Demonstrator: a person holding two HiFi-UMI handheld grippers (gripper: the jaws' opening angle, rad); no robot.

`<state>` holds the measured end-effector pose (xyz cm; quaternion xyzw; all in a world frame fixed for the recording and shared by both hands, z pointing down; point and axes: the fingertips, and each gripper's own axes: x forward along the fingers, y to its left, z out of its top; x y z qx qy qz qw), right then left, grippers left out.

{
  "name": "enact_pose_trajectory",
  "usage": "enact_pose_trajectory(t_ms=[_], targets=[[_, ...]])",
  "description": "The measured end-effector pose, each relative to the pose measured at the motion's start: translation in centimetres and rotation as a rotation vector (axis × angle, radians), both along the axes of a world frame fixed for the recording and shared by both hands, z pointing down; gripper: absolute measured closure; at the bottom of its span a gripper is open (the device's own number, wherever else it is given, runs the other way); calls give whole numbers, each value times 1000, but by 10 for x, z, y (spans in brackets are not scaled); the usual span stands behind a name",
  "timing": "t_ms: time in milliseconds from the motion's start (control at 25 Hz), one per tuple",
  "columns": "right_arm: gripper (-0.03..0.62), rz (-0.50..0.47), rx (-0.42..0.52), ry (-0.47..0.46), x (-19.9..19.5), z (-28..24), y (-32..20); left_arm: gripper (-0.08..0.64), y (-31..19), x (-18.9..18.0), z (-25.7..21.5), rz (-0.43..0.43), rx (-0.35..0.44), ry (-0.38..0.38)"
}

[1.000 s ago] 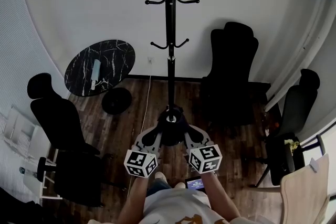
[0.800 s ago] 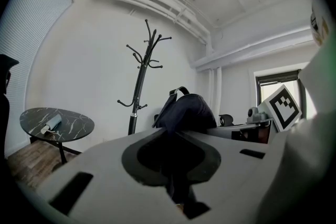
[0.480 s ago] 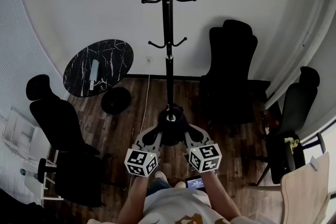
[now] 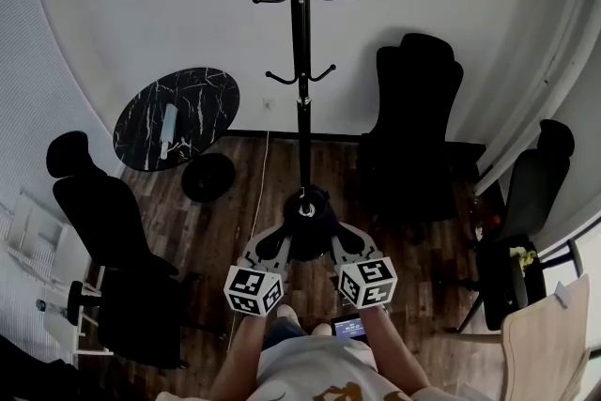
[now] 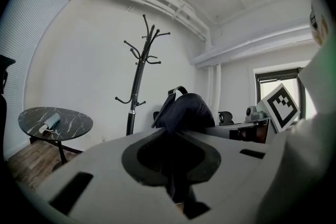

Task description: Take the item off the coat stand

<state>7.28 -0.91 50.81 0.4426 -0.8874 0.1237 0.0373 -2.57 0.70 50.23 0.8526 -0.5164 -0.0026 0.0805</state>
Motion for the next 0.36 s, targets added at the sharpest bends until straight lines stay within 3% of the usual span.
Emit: enact_pose_trajectory(t_ms=[360], targets=[[561, 3, -2, -9, 8, 1, -1, 526, -1, 8, 1, 1, -4, -1]])
